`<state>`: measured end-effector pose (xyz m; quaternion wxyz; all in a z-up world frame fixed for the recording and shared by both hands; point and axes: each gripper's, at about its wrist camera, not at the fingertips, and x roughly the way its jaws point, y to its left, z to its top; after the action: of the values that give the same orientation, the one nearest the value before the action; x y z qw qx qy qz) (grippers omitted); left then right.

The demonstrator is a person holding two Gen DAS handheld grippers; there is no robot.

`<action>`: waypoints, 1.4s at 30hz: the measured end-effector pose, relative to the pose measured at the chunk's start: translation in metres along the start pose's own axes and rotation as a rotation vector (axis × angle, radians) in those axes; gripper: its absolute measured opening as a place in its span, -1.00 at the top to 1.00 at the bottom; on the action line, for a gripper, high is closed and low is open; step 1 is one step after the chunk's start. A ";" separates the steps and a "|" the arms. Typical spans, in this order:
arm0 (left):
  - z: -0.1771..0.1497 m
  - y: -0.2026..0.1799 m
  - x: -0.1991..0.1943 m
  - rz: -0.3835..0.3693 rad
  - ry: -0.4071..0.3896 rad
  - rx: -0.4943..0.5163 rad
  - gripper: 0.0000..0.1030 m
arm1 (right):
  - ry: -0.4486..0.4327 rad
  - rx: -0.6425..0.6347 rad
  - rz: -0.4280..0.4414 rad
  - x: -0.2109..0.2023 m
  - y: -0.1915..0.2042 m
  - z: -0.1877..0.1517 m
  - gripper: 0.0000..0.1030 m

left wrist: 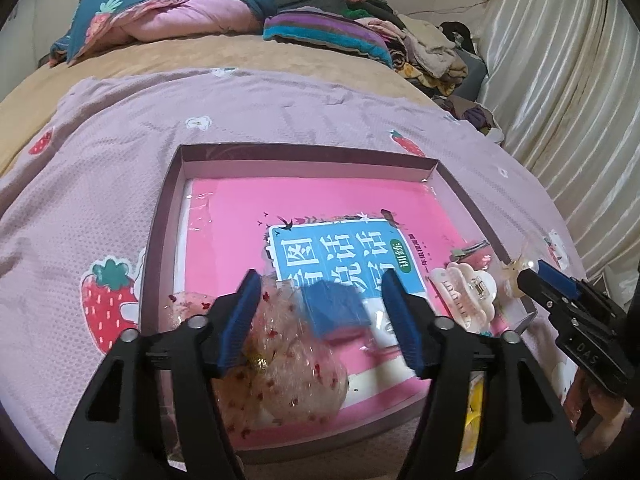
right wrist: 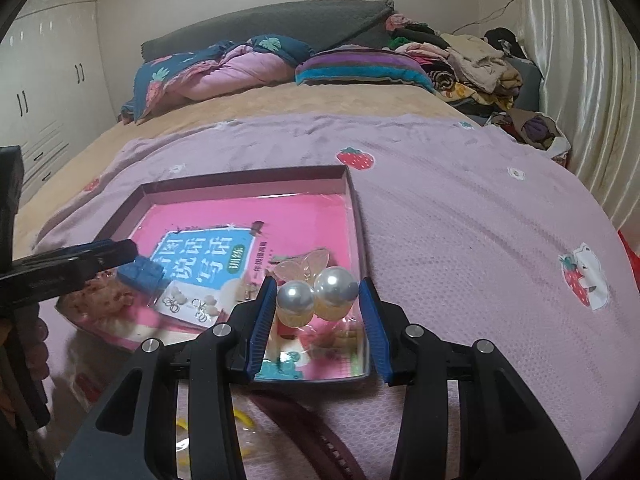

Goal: Organize jewelry
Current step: 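Carry the blue box with the left tool while the right tool carries the pearl clip into the tray, then open both tools and withdraw them from the tray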

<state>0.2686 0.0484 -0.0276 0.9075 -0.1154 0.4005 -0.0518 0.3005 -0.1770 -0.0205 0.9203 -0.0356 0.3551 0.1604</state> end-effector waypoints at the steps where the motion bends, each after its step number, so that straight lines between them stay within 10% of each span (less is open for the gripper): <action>1: -0.001 0.000 0.000 0.003 0.003 -0.001 -0.07 | 0.003 0.004 0.004 0.002 -0.002 -0.001 0.20; 13: -0.003 0.006 -0.012 0.017 0.003 -0.041 -0.57 | 0.026 -0.037 0.056 0.008 -0.008 -0.007 0.17; 21: -0.001 0.001 -0.023 0.022 -0.007 -0.032 -0.80 | -0.020 0.027 0.053 -0.009 -0.025 -0.004 -0.33; 28: -0.001 -0.008 -0.034 0.020 -0.013 -0.028 -0.81 | -0.089 0.053 0.021 -0.032 -0.030 0.000 -0.76; 42: 0.000 -0.009 -0.087 0.035 -0.102 -0.041 -0.81 | -0.162 0.055 0.027 -0.079 -0.025 0.008 -0.81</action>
<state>0.2098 0.0563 0.0372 0.9250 -0.1292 0.3568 -0.0217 0.2590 -0.2209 0.0370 0.9443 0.0075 0.2843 0.1655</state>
